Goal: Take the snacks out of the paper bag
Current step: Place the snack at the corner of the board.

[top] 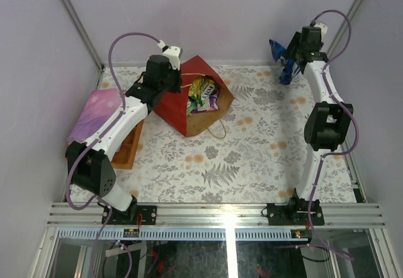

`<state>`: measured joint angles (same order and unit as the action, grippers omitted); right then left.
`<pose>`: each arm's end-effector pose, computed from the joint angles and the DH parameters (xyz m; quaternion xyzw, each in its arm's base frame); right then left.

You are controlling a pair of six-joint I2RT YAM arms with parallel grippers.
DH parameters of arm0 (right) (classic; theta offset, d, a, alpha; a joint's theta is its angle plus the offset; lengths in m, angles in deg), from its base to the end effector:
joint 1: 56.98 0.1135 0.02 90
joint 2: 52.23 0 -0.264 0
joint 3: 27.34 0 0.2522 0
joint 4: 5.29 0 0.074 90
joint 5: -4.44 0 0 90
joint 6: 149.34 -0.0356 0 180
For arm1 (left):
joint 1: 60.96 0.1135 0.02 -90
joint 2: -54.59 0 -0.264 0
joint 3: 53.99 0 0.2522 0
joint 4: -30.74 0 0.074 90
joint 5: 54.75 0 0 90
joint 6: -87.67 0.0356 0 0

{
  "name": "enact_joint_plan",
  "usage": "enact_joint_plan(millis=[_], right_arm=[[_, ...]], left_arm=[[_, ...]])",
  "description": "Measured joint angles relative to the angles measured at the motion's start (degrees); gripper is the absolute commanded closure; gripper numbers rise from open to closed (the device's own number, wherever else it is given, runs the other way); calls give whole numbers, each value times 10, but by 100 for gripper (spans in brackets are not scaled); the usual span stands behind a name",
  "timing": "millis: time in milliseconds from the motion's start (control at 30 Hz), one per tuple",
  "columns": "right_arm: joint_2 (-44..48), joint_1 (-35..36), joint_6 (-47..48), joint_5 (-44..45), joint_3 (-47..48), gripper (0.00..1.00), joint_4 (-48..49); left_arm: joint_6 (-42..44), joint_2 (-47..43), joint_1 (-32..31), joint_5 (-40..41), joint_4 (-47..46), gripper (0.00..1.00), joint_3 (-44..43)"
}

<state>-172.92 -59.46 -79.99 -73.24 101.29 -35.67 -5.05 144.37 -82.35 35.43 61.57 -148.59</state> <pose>0.5043 -0.0294 0.3338 0.2241 0.7976 -0.0008 0.5599 0.3434 -0.1344 0.3506 0.1367 0.8370 -0.1094 0.5184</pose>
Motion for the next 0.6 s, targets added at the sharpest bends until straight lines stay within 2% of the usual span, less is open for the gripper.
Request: enact_joint_plan(millis=[100, 300, 433, 500, 600], right_arm=[[-23, -6, 0, -2, 0, 1, -15], [-26, -14, -18, -31, -73, 1, 0], [-20, -14, -27, -57, -89, 0, 23], [-25, -14, -27, -63, -65, 1, 12], [-67, -14, -21, -63, 40, 0, -19]], left_arm=[[0, 0, 1, 0, 0, 97, 0], [-1, 5, 2, 0, 0, 94, 0], [-1, 10, 2, -2, 1, 94, 0], [-1, 12, 2, -2, 1, 94, 0], [-1, 13, 2, -3, 2, 94, 0]])
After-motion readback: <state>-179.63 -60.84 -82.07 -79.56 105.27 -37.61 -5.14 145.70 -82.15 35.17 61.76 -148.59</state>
